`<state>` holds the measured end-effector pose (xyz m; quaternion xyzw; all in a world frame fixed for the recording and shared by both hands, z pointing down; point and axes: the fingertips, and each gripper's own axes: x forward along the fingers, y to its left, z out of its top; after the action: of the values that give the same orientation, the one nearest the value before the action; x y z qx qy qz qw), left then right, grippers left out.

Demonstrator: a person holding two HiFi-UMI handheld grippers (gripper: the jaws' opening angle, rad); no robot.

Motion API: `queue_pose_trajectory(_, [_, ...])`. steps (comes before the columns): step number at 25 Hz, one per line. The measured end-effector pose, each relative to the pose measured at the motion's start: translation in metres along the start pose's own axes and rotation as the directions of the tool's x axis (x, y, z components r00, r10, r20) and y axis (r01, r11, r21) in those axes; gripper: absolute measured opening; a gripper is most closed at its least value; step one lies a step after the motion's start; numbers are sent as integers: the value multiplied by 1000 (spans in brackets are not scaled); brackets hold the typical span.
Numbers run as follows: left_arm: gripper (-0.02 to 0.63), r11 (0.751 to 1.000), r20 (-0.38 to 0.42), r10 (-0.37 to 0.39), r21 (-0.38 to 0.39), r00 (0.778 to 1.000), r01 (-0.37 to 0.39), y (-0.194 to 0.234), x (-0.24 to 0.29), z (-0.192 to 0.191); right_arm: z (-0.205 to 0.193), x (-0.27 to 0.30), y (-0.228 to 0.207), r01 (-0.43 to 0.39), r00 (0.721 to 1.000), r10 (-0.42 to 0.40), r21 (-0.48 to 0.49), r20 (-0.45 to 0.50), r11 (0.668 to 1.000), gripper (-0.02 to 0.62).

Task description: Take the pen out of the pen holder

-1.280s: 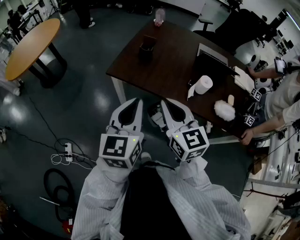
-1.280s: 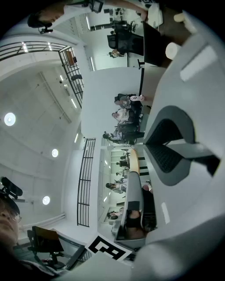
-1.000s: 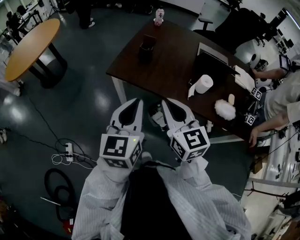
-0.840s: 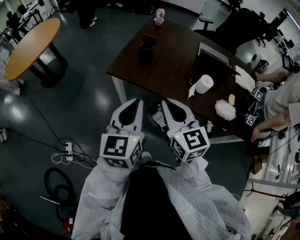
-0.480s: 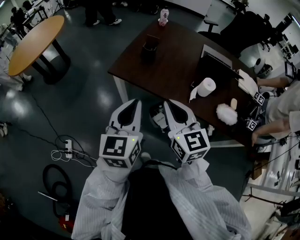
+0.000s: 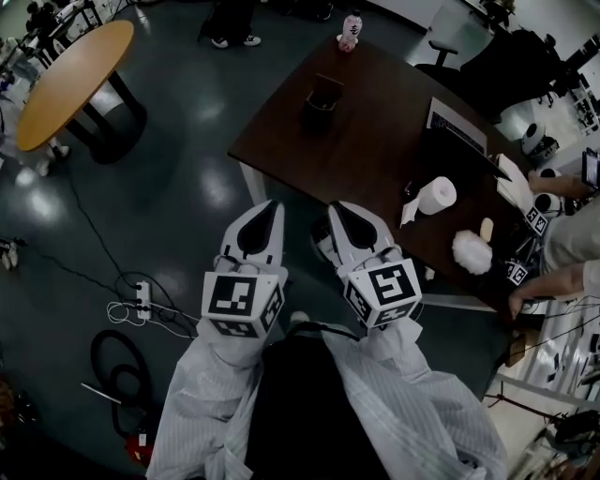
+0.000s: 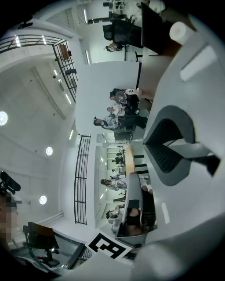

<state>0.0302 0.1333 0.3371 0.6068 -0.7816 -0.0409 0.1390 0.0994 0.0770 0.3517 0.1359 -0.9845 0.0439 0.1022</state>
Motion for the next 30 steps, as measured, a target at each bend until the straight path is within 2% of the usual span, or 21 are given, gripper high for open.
queue_pose_trajectory(4, [5,999,-19,-51,10,999,51,49,49,13,5,64,-17,50,999,-50,4,-11,999,2])
queue_pose_trajectory(7, [5,993,-49,-113,23,992,114,88,90,32,16,115,-32,122,992,-121,31,-19,992,2])
queue_pose_trajectory(12, [4,962,-133,-258,61,957,267,130,158,53,32,171,-60,276,961,-274,88,-35,957,2])
queue_pose_trajectory(16, [5,932,-192,-333,82,923,353,149,208,50,21,195,-90,377,926,-370,129,-73,917,2])
queue_pose_trajectory(19, [4,909,-246,-381,74,891,409,149,239,35,7,202,-112,436,900,-423,166,-108,885,2])
queue_pose_trajectory(22, [5,880,-304,-434,59,848,471,137,269,16,-4,204,-132,483,875,-463,193,-139,854,2])
queue_pose_trajectory(25, [5,853,-348,-473,49,810,519,120,293,0,-12,202,-152,505,862,-479,206,-165,838,2])
queue_pose_trajectory(30, [4,827,-385,-496,64,778,559,94,325,-11,-15,199,-186,507,861,-480,212,-169,835,2])
